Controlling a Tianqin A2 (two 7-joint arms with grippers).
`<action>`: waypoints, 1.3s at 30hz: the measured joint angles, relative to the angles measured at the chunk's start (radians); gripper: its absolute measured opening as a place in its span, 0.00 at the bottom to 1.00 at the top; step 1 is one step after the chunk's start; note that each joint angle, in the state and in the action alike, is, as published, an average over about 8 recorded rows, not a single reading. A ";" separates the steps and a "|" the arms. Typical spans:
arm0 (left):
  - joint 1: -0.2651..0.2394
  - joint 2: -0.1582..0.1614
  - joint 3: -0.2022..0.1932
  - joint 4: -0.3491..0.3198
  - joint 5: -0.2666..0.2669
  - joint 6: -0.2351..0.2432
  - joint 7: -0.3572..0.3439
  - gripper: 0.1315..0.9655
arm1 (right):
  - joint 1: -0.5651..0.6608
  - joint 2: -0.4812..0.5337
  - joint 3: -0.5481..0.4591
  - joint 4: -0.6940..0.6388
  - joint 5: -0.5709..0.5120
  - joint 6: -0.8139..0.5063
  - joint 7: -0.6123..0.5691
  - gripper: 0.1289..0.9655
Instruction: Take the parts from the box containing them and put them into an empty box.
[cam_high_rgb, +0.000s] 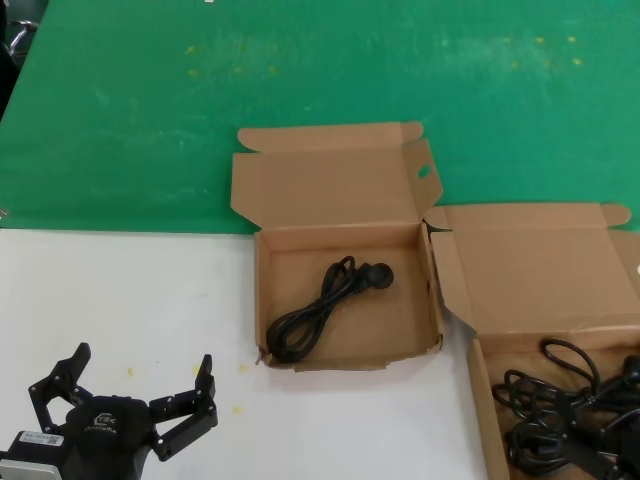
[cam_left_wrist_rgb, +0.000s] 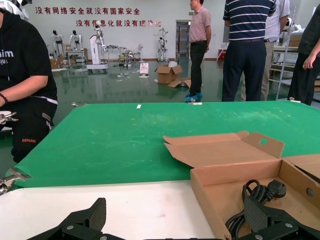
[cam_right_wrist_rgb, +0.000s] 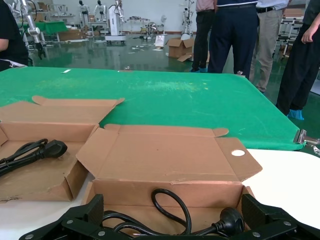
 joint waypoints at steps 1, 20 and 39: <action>0.000 0.000 0.000 0.000 0.000 0.000 0.000 1.00 | 0.000 0.000 0.000 0.000 0.000 0.000 0.000 1.00; 0.000 0.000 0.000 0.000 0.000 0.000 0.000 1.00 | 0.000 0.000 0.000 0.000 0.000 0.000 0.000 1.00; 0.000 0.000 0.000 0.000 0.000 0.000 0.000 1.00 | 0.000 0.000 0.000 0.000 0.000 0.000 0.000 1.00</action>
